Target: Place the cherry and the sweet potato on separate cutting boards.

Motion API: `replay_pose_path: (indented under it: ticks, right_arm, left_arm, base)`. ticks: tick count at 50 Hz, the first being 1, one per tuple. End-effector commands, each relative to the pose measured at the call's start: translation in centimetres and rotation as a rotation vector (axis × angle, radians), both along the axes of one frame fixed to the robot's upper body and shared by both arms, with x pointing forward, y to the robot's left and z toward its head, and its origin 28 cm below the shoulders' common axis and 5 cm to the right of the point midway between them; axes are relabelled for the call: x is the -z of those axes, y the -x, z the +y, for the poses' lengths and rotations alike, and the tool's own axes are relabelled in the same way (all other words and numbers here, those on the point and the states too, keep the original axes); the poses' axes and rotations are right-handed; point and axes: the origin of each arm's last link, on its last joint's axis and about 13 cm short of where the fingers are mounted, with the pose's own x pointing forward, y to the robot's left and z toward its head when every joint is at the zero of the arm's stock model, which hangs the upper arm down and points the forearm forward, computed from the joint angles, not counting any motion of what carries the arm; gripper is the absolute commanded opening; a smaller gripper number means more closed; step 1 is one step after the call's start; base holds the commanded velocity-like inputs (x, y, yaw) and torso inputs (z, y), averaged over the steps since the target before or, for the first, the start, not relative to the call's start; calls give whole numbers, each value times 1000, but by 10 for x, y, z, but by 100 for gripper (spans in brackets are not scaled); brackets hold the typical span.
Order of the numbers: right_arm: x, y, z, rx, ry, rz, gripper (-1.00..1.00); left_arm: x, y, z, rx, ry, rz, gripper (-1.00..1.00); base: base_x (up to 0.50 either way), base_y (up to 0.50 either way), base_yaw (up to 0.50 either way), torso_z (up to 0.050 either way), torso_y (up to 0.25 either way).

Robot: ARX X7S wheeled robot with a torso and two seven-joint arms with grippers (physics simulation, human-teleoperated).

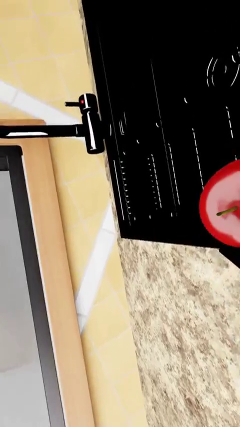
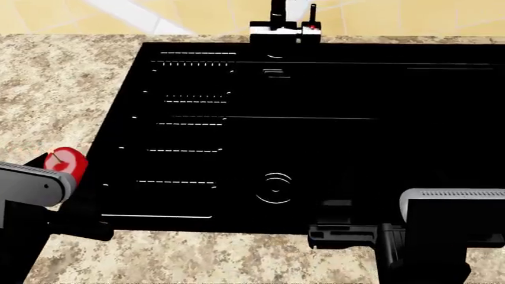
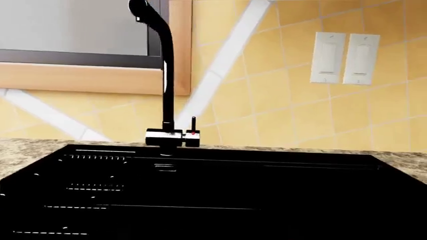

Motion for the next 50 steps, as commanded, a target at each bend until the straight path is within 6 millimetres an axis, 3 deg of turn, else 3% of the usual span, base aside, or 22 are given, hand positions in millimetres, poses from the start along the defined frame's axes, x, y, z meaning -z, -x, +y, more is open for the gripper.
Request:
replay_pose_path:
  ticks: [1, 50]
  right_arm:
    - [0, 1, -1, 3, 3, 0, 100]
    - [0, 2, -2, 2, 11, 0, 100]
  left_arm:
    - [-1, 0, 0, -3, 10, 0, -100]
    - [0, -1, 0, -4, 11, 2, -100]
  base:
    - [-4, -500, 0, 0, 0]
    - [-3, -500, 0, 0, 0]
